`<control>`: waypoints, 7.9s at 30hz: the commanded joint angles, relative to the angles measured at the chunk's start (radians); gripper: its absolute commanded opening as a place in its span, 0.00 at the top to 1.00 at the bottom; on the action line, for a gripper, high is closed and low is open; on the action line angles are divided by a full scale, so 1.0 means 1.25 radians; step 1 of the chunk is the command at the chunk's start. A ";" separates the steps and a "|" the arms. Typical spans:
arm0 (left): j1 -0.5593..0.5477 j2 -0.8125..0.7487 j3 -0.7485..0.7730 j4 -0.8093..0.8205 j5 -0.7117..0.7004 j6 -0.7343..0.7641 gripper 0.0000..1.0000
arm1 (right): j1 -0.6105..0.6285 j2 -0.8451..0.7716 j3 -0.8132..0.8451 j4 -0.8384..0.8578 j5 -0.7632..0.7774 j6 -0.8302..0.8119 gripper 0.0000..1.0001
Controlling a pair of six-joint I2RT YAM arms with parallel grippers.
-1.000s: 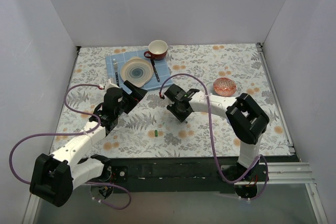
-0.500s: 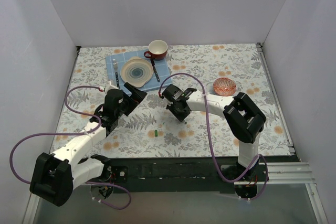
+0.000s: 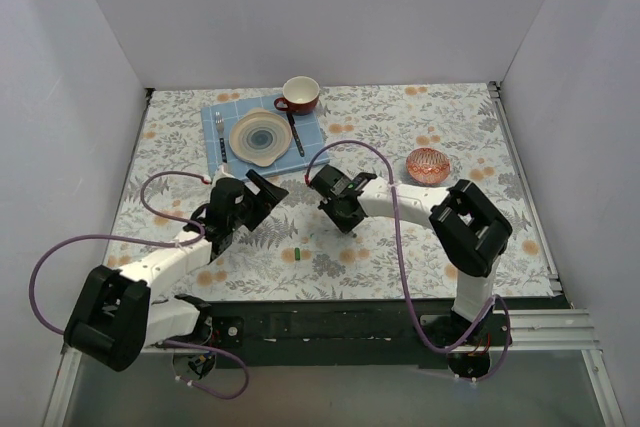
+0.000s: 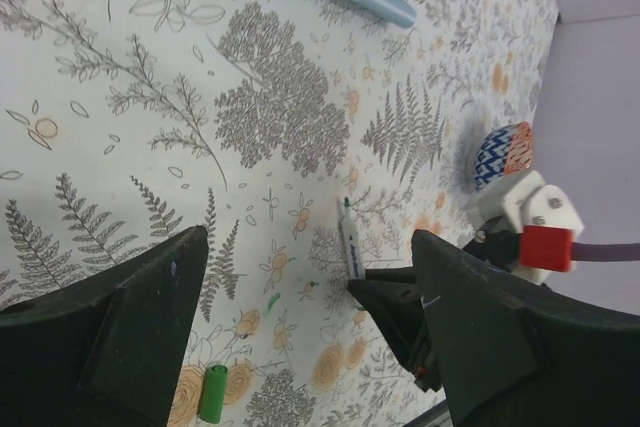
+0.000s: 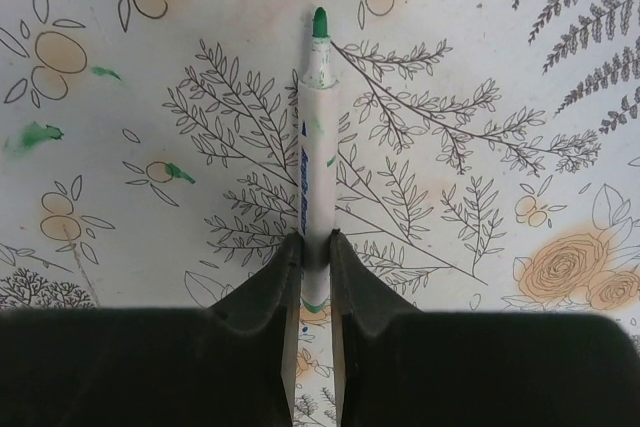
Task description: Insert the pens into the pen caps
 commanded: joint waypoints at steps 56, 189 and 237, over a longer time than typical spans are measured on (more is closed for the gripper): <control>-0.206 0.253 0.058 0.390 0.175 -0.014 1.00 | 0.019 -0.250 -0.193 0.301 -0.262 0.112 0.55; -0.268 0.163 0.347 -0.225 0.153 0.177 0.30 | -0.129 -0.590 -0.590 0.743 -0.572 0.282 0.99; -0.267 0.305 0.310 -0.560 -0.042 0.229 0.59 | -0.186 -0.661 -0.646 0.631 -0.437 0.276 0.99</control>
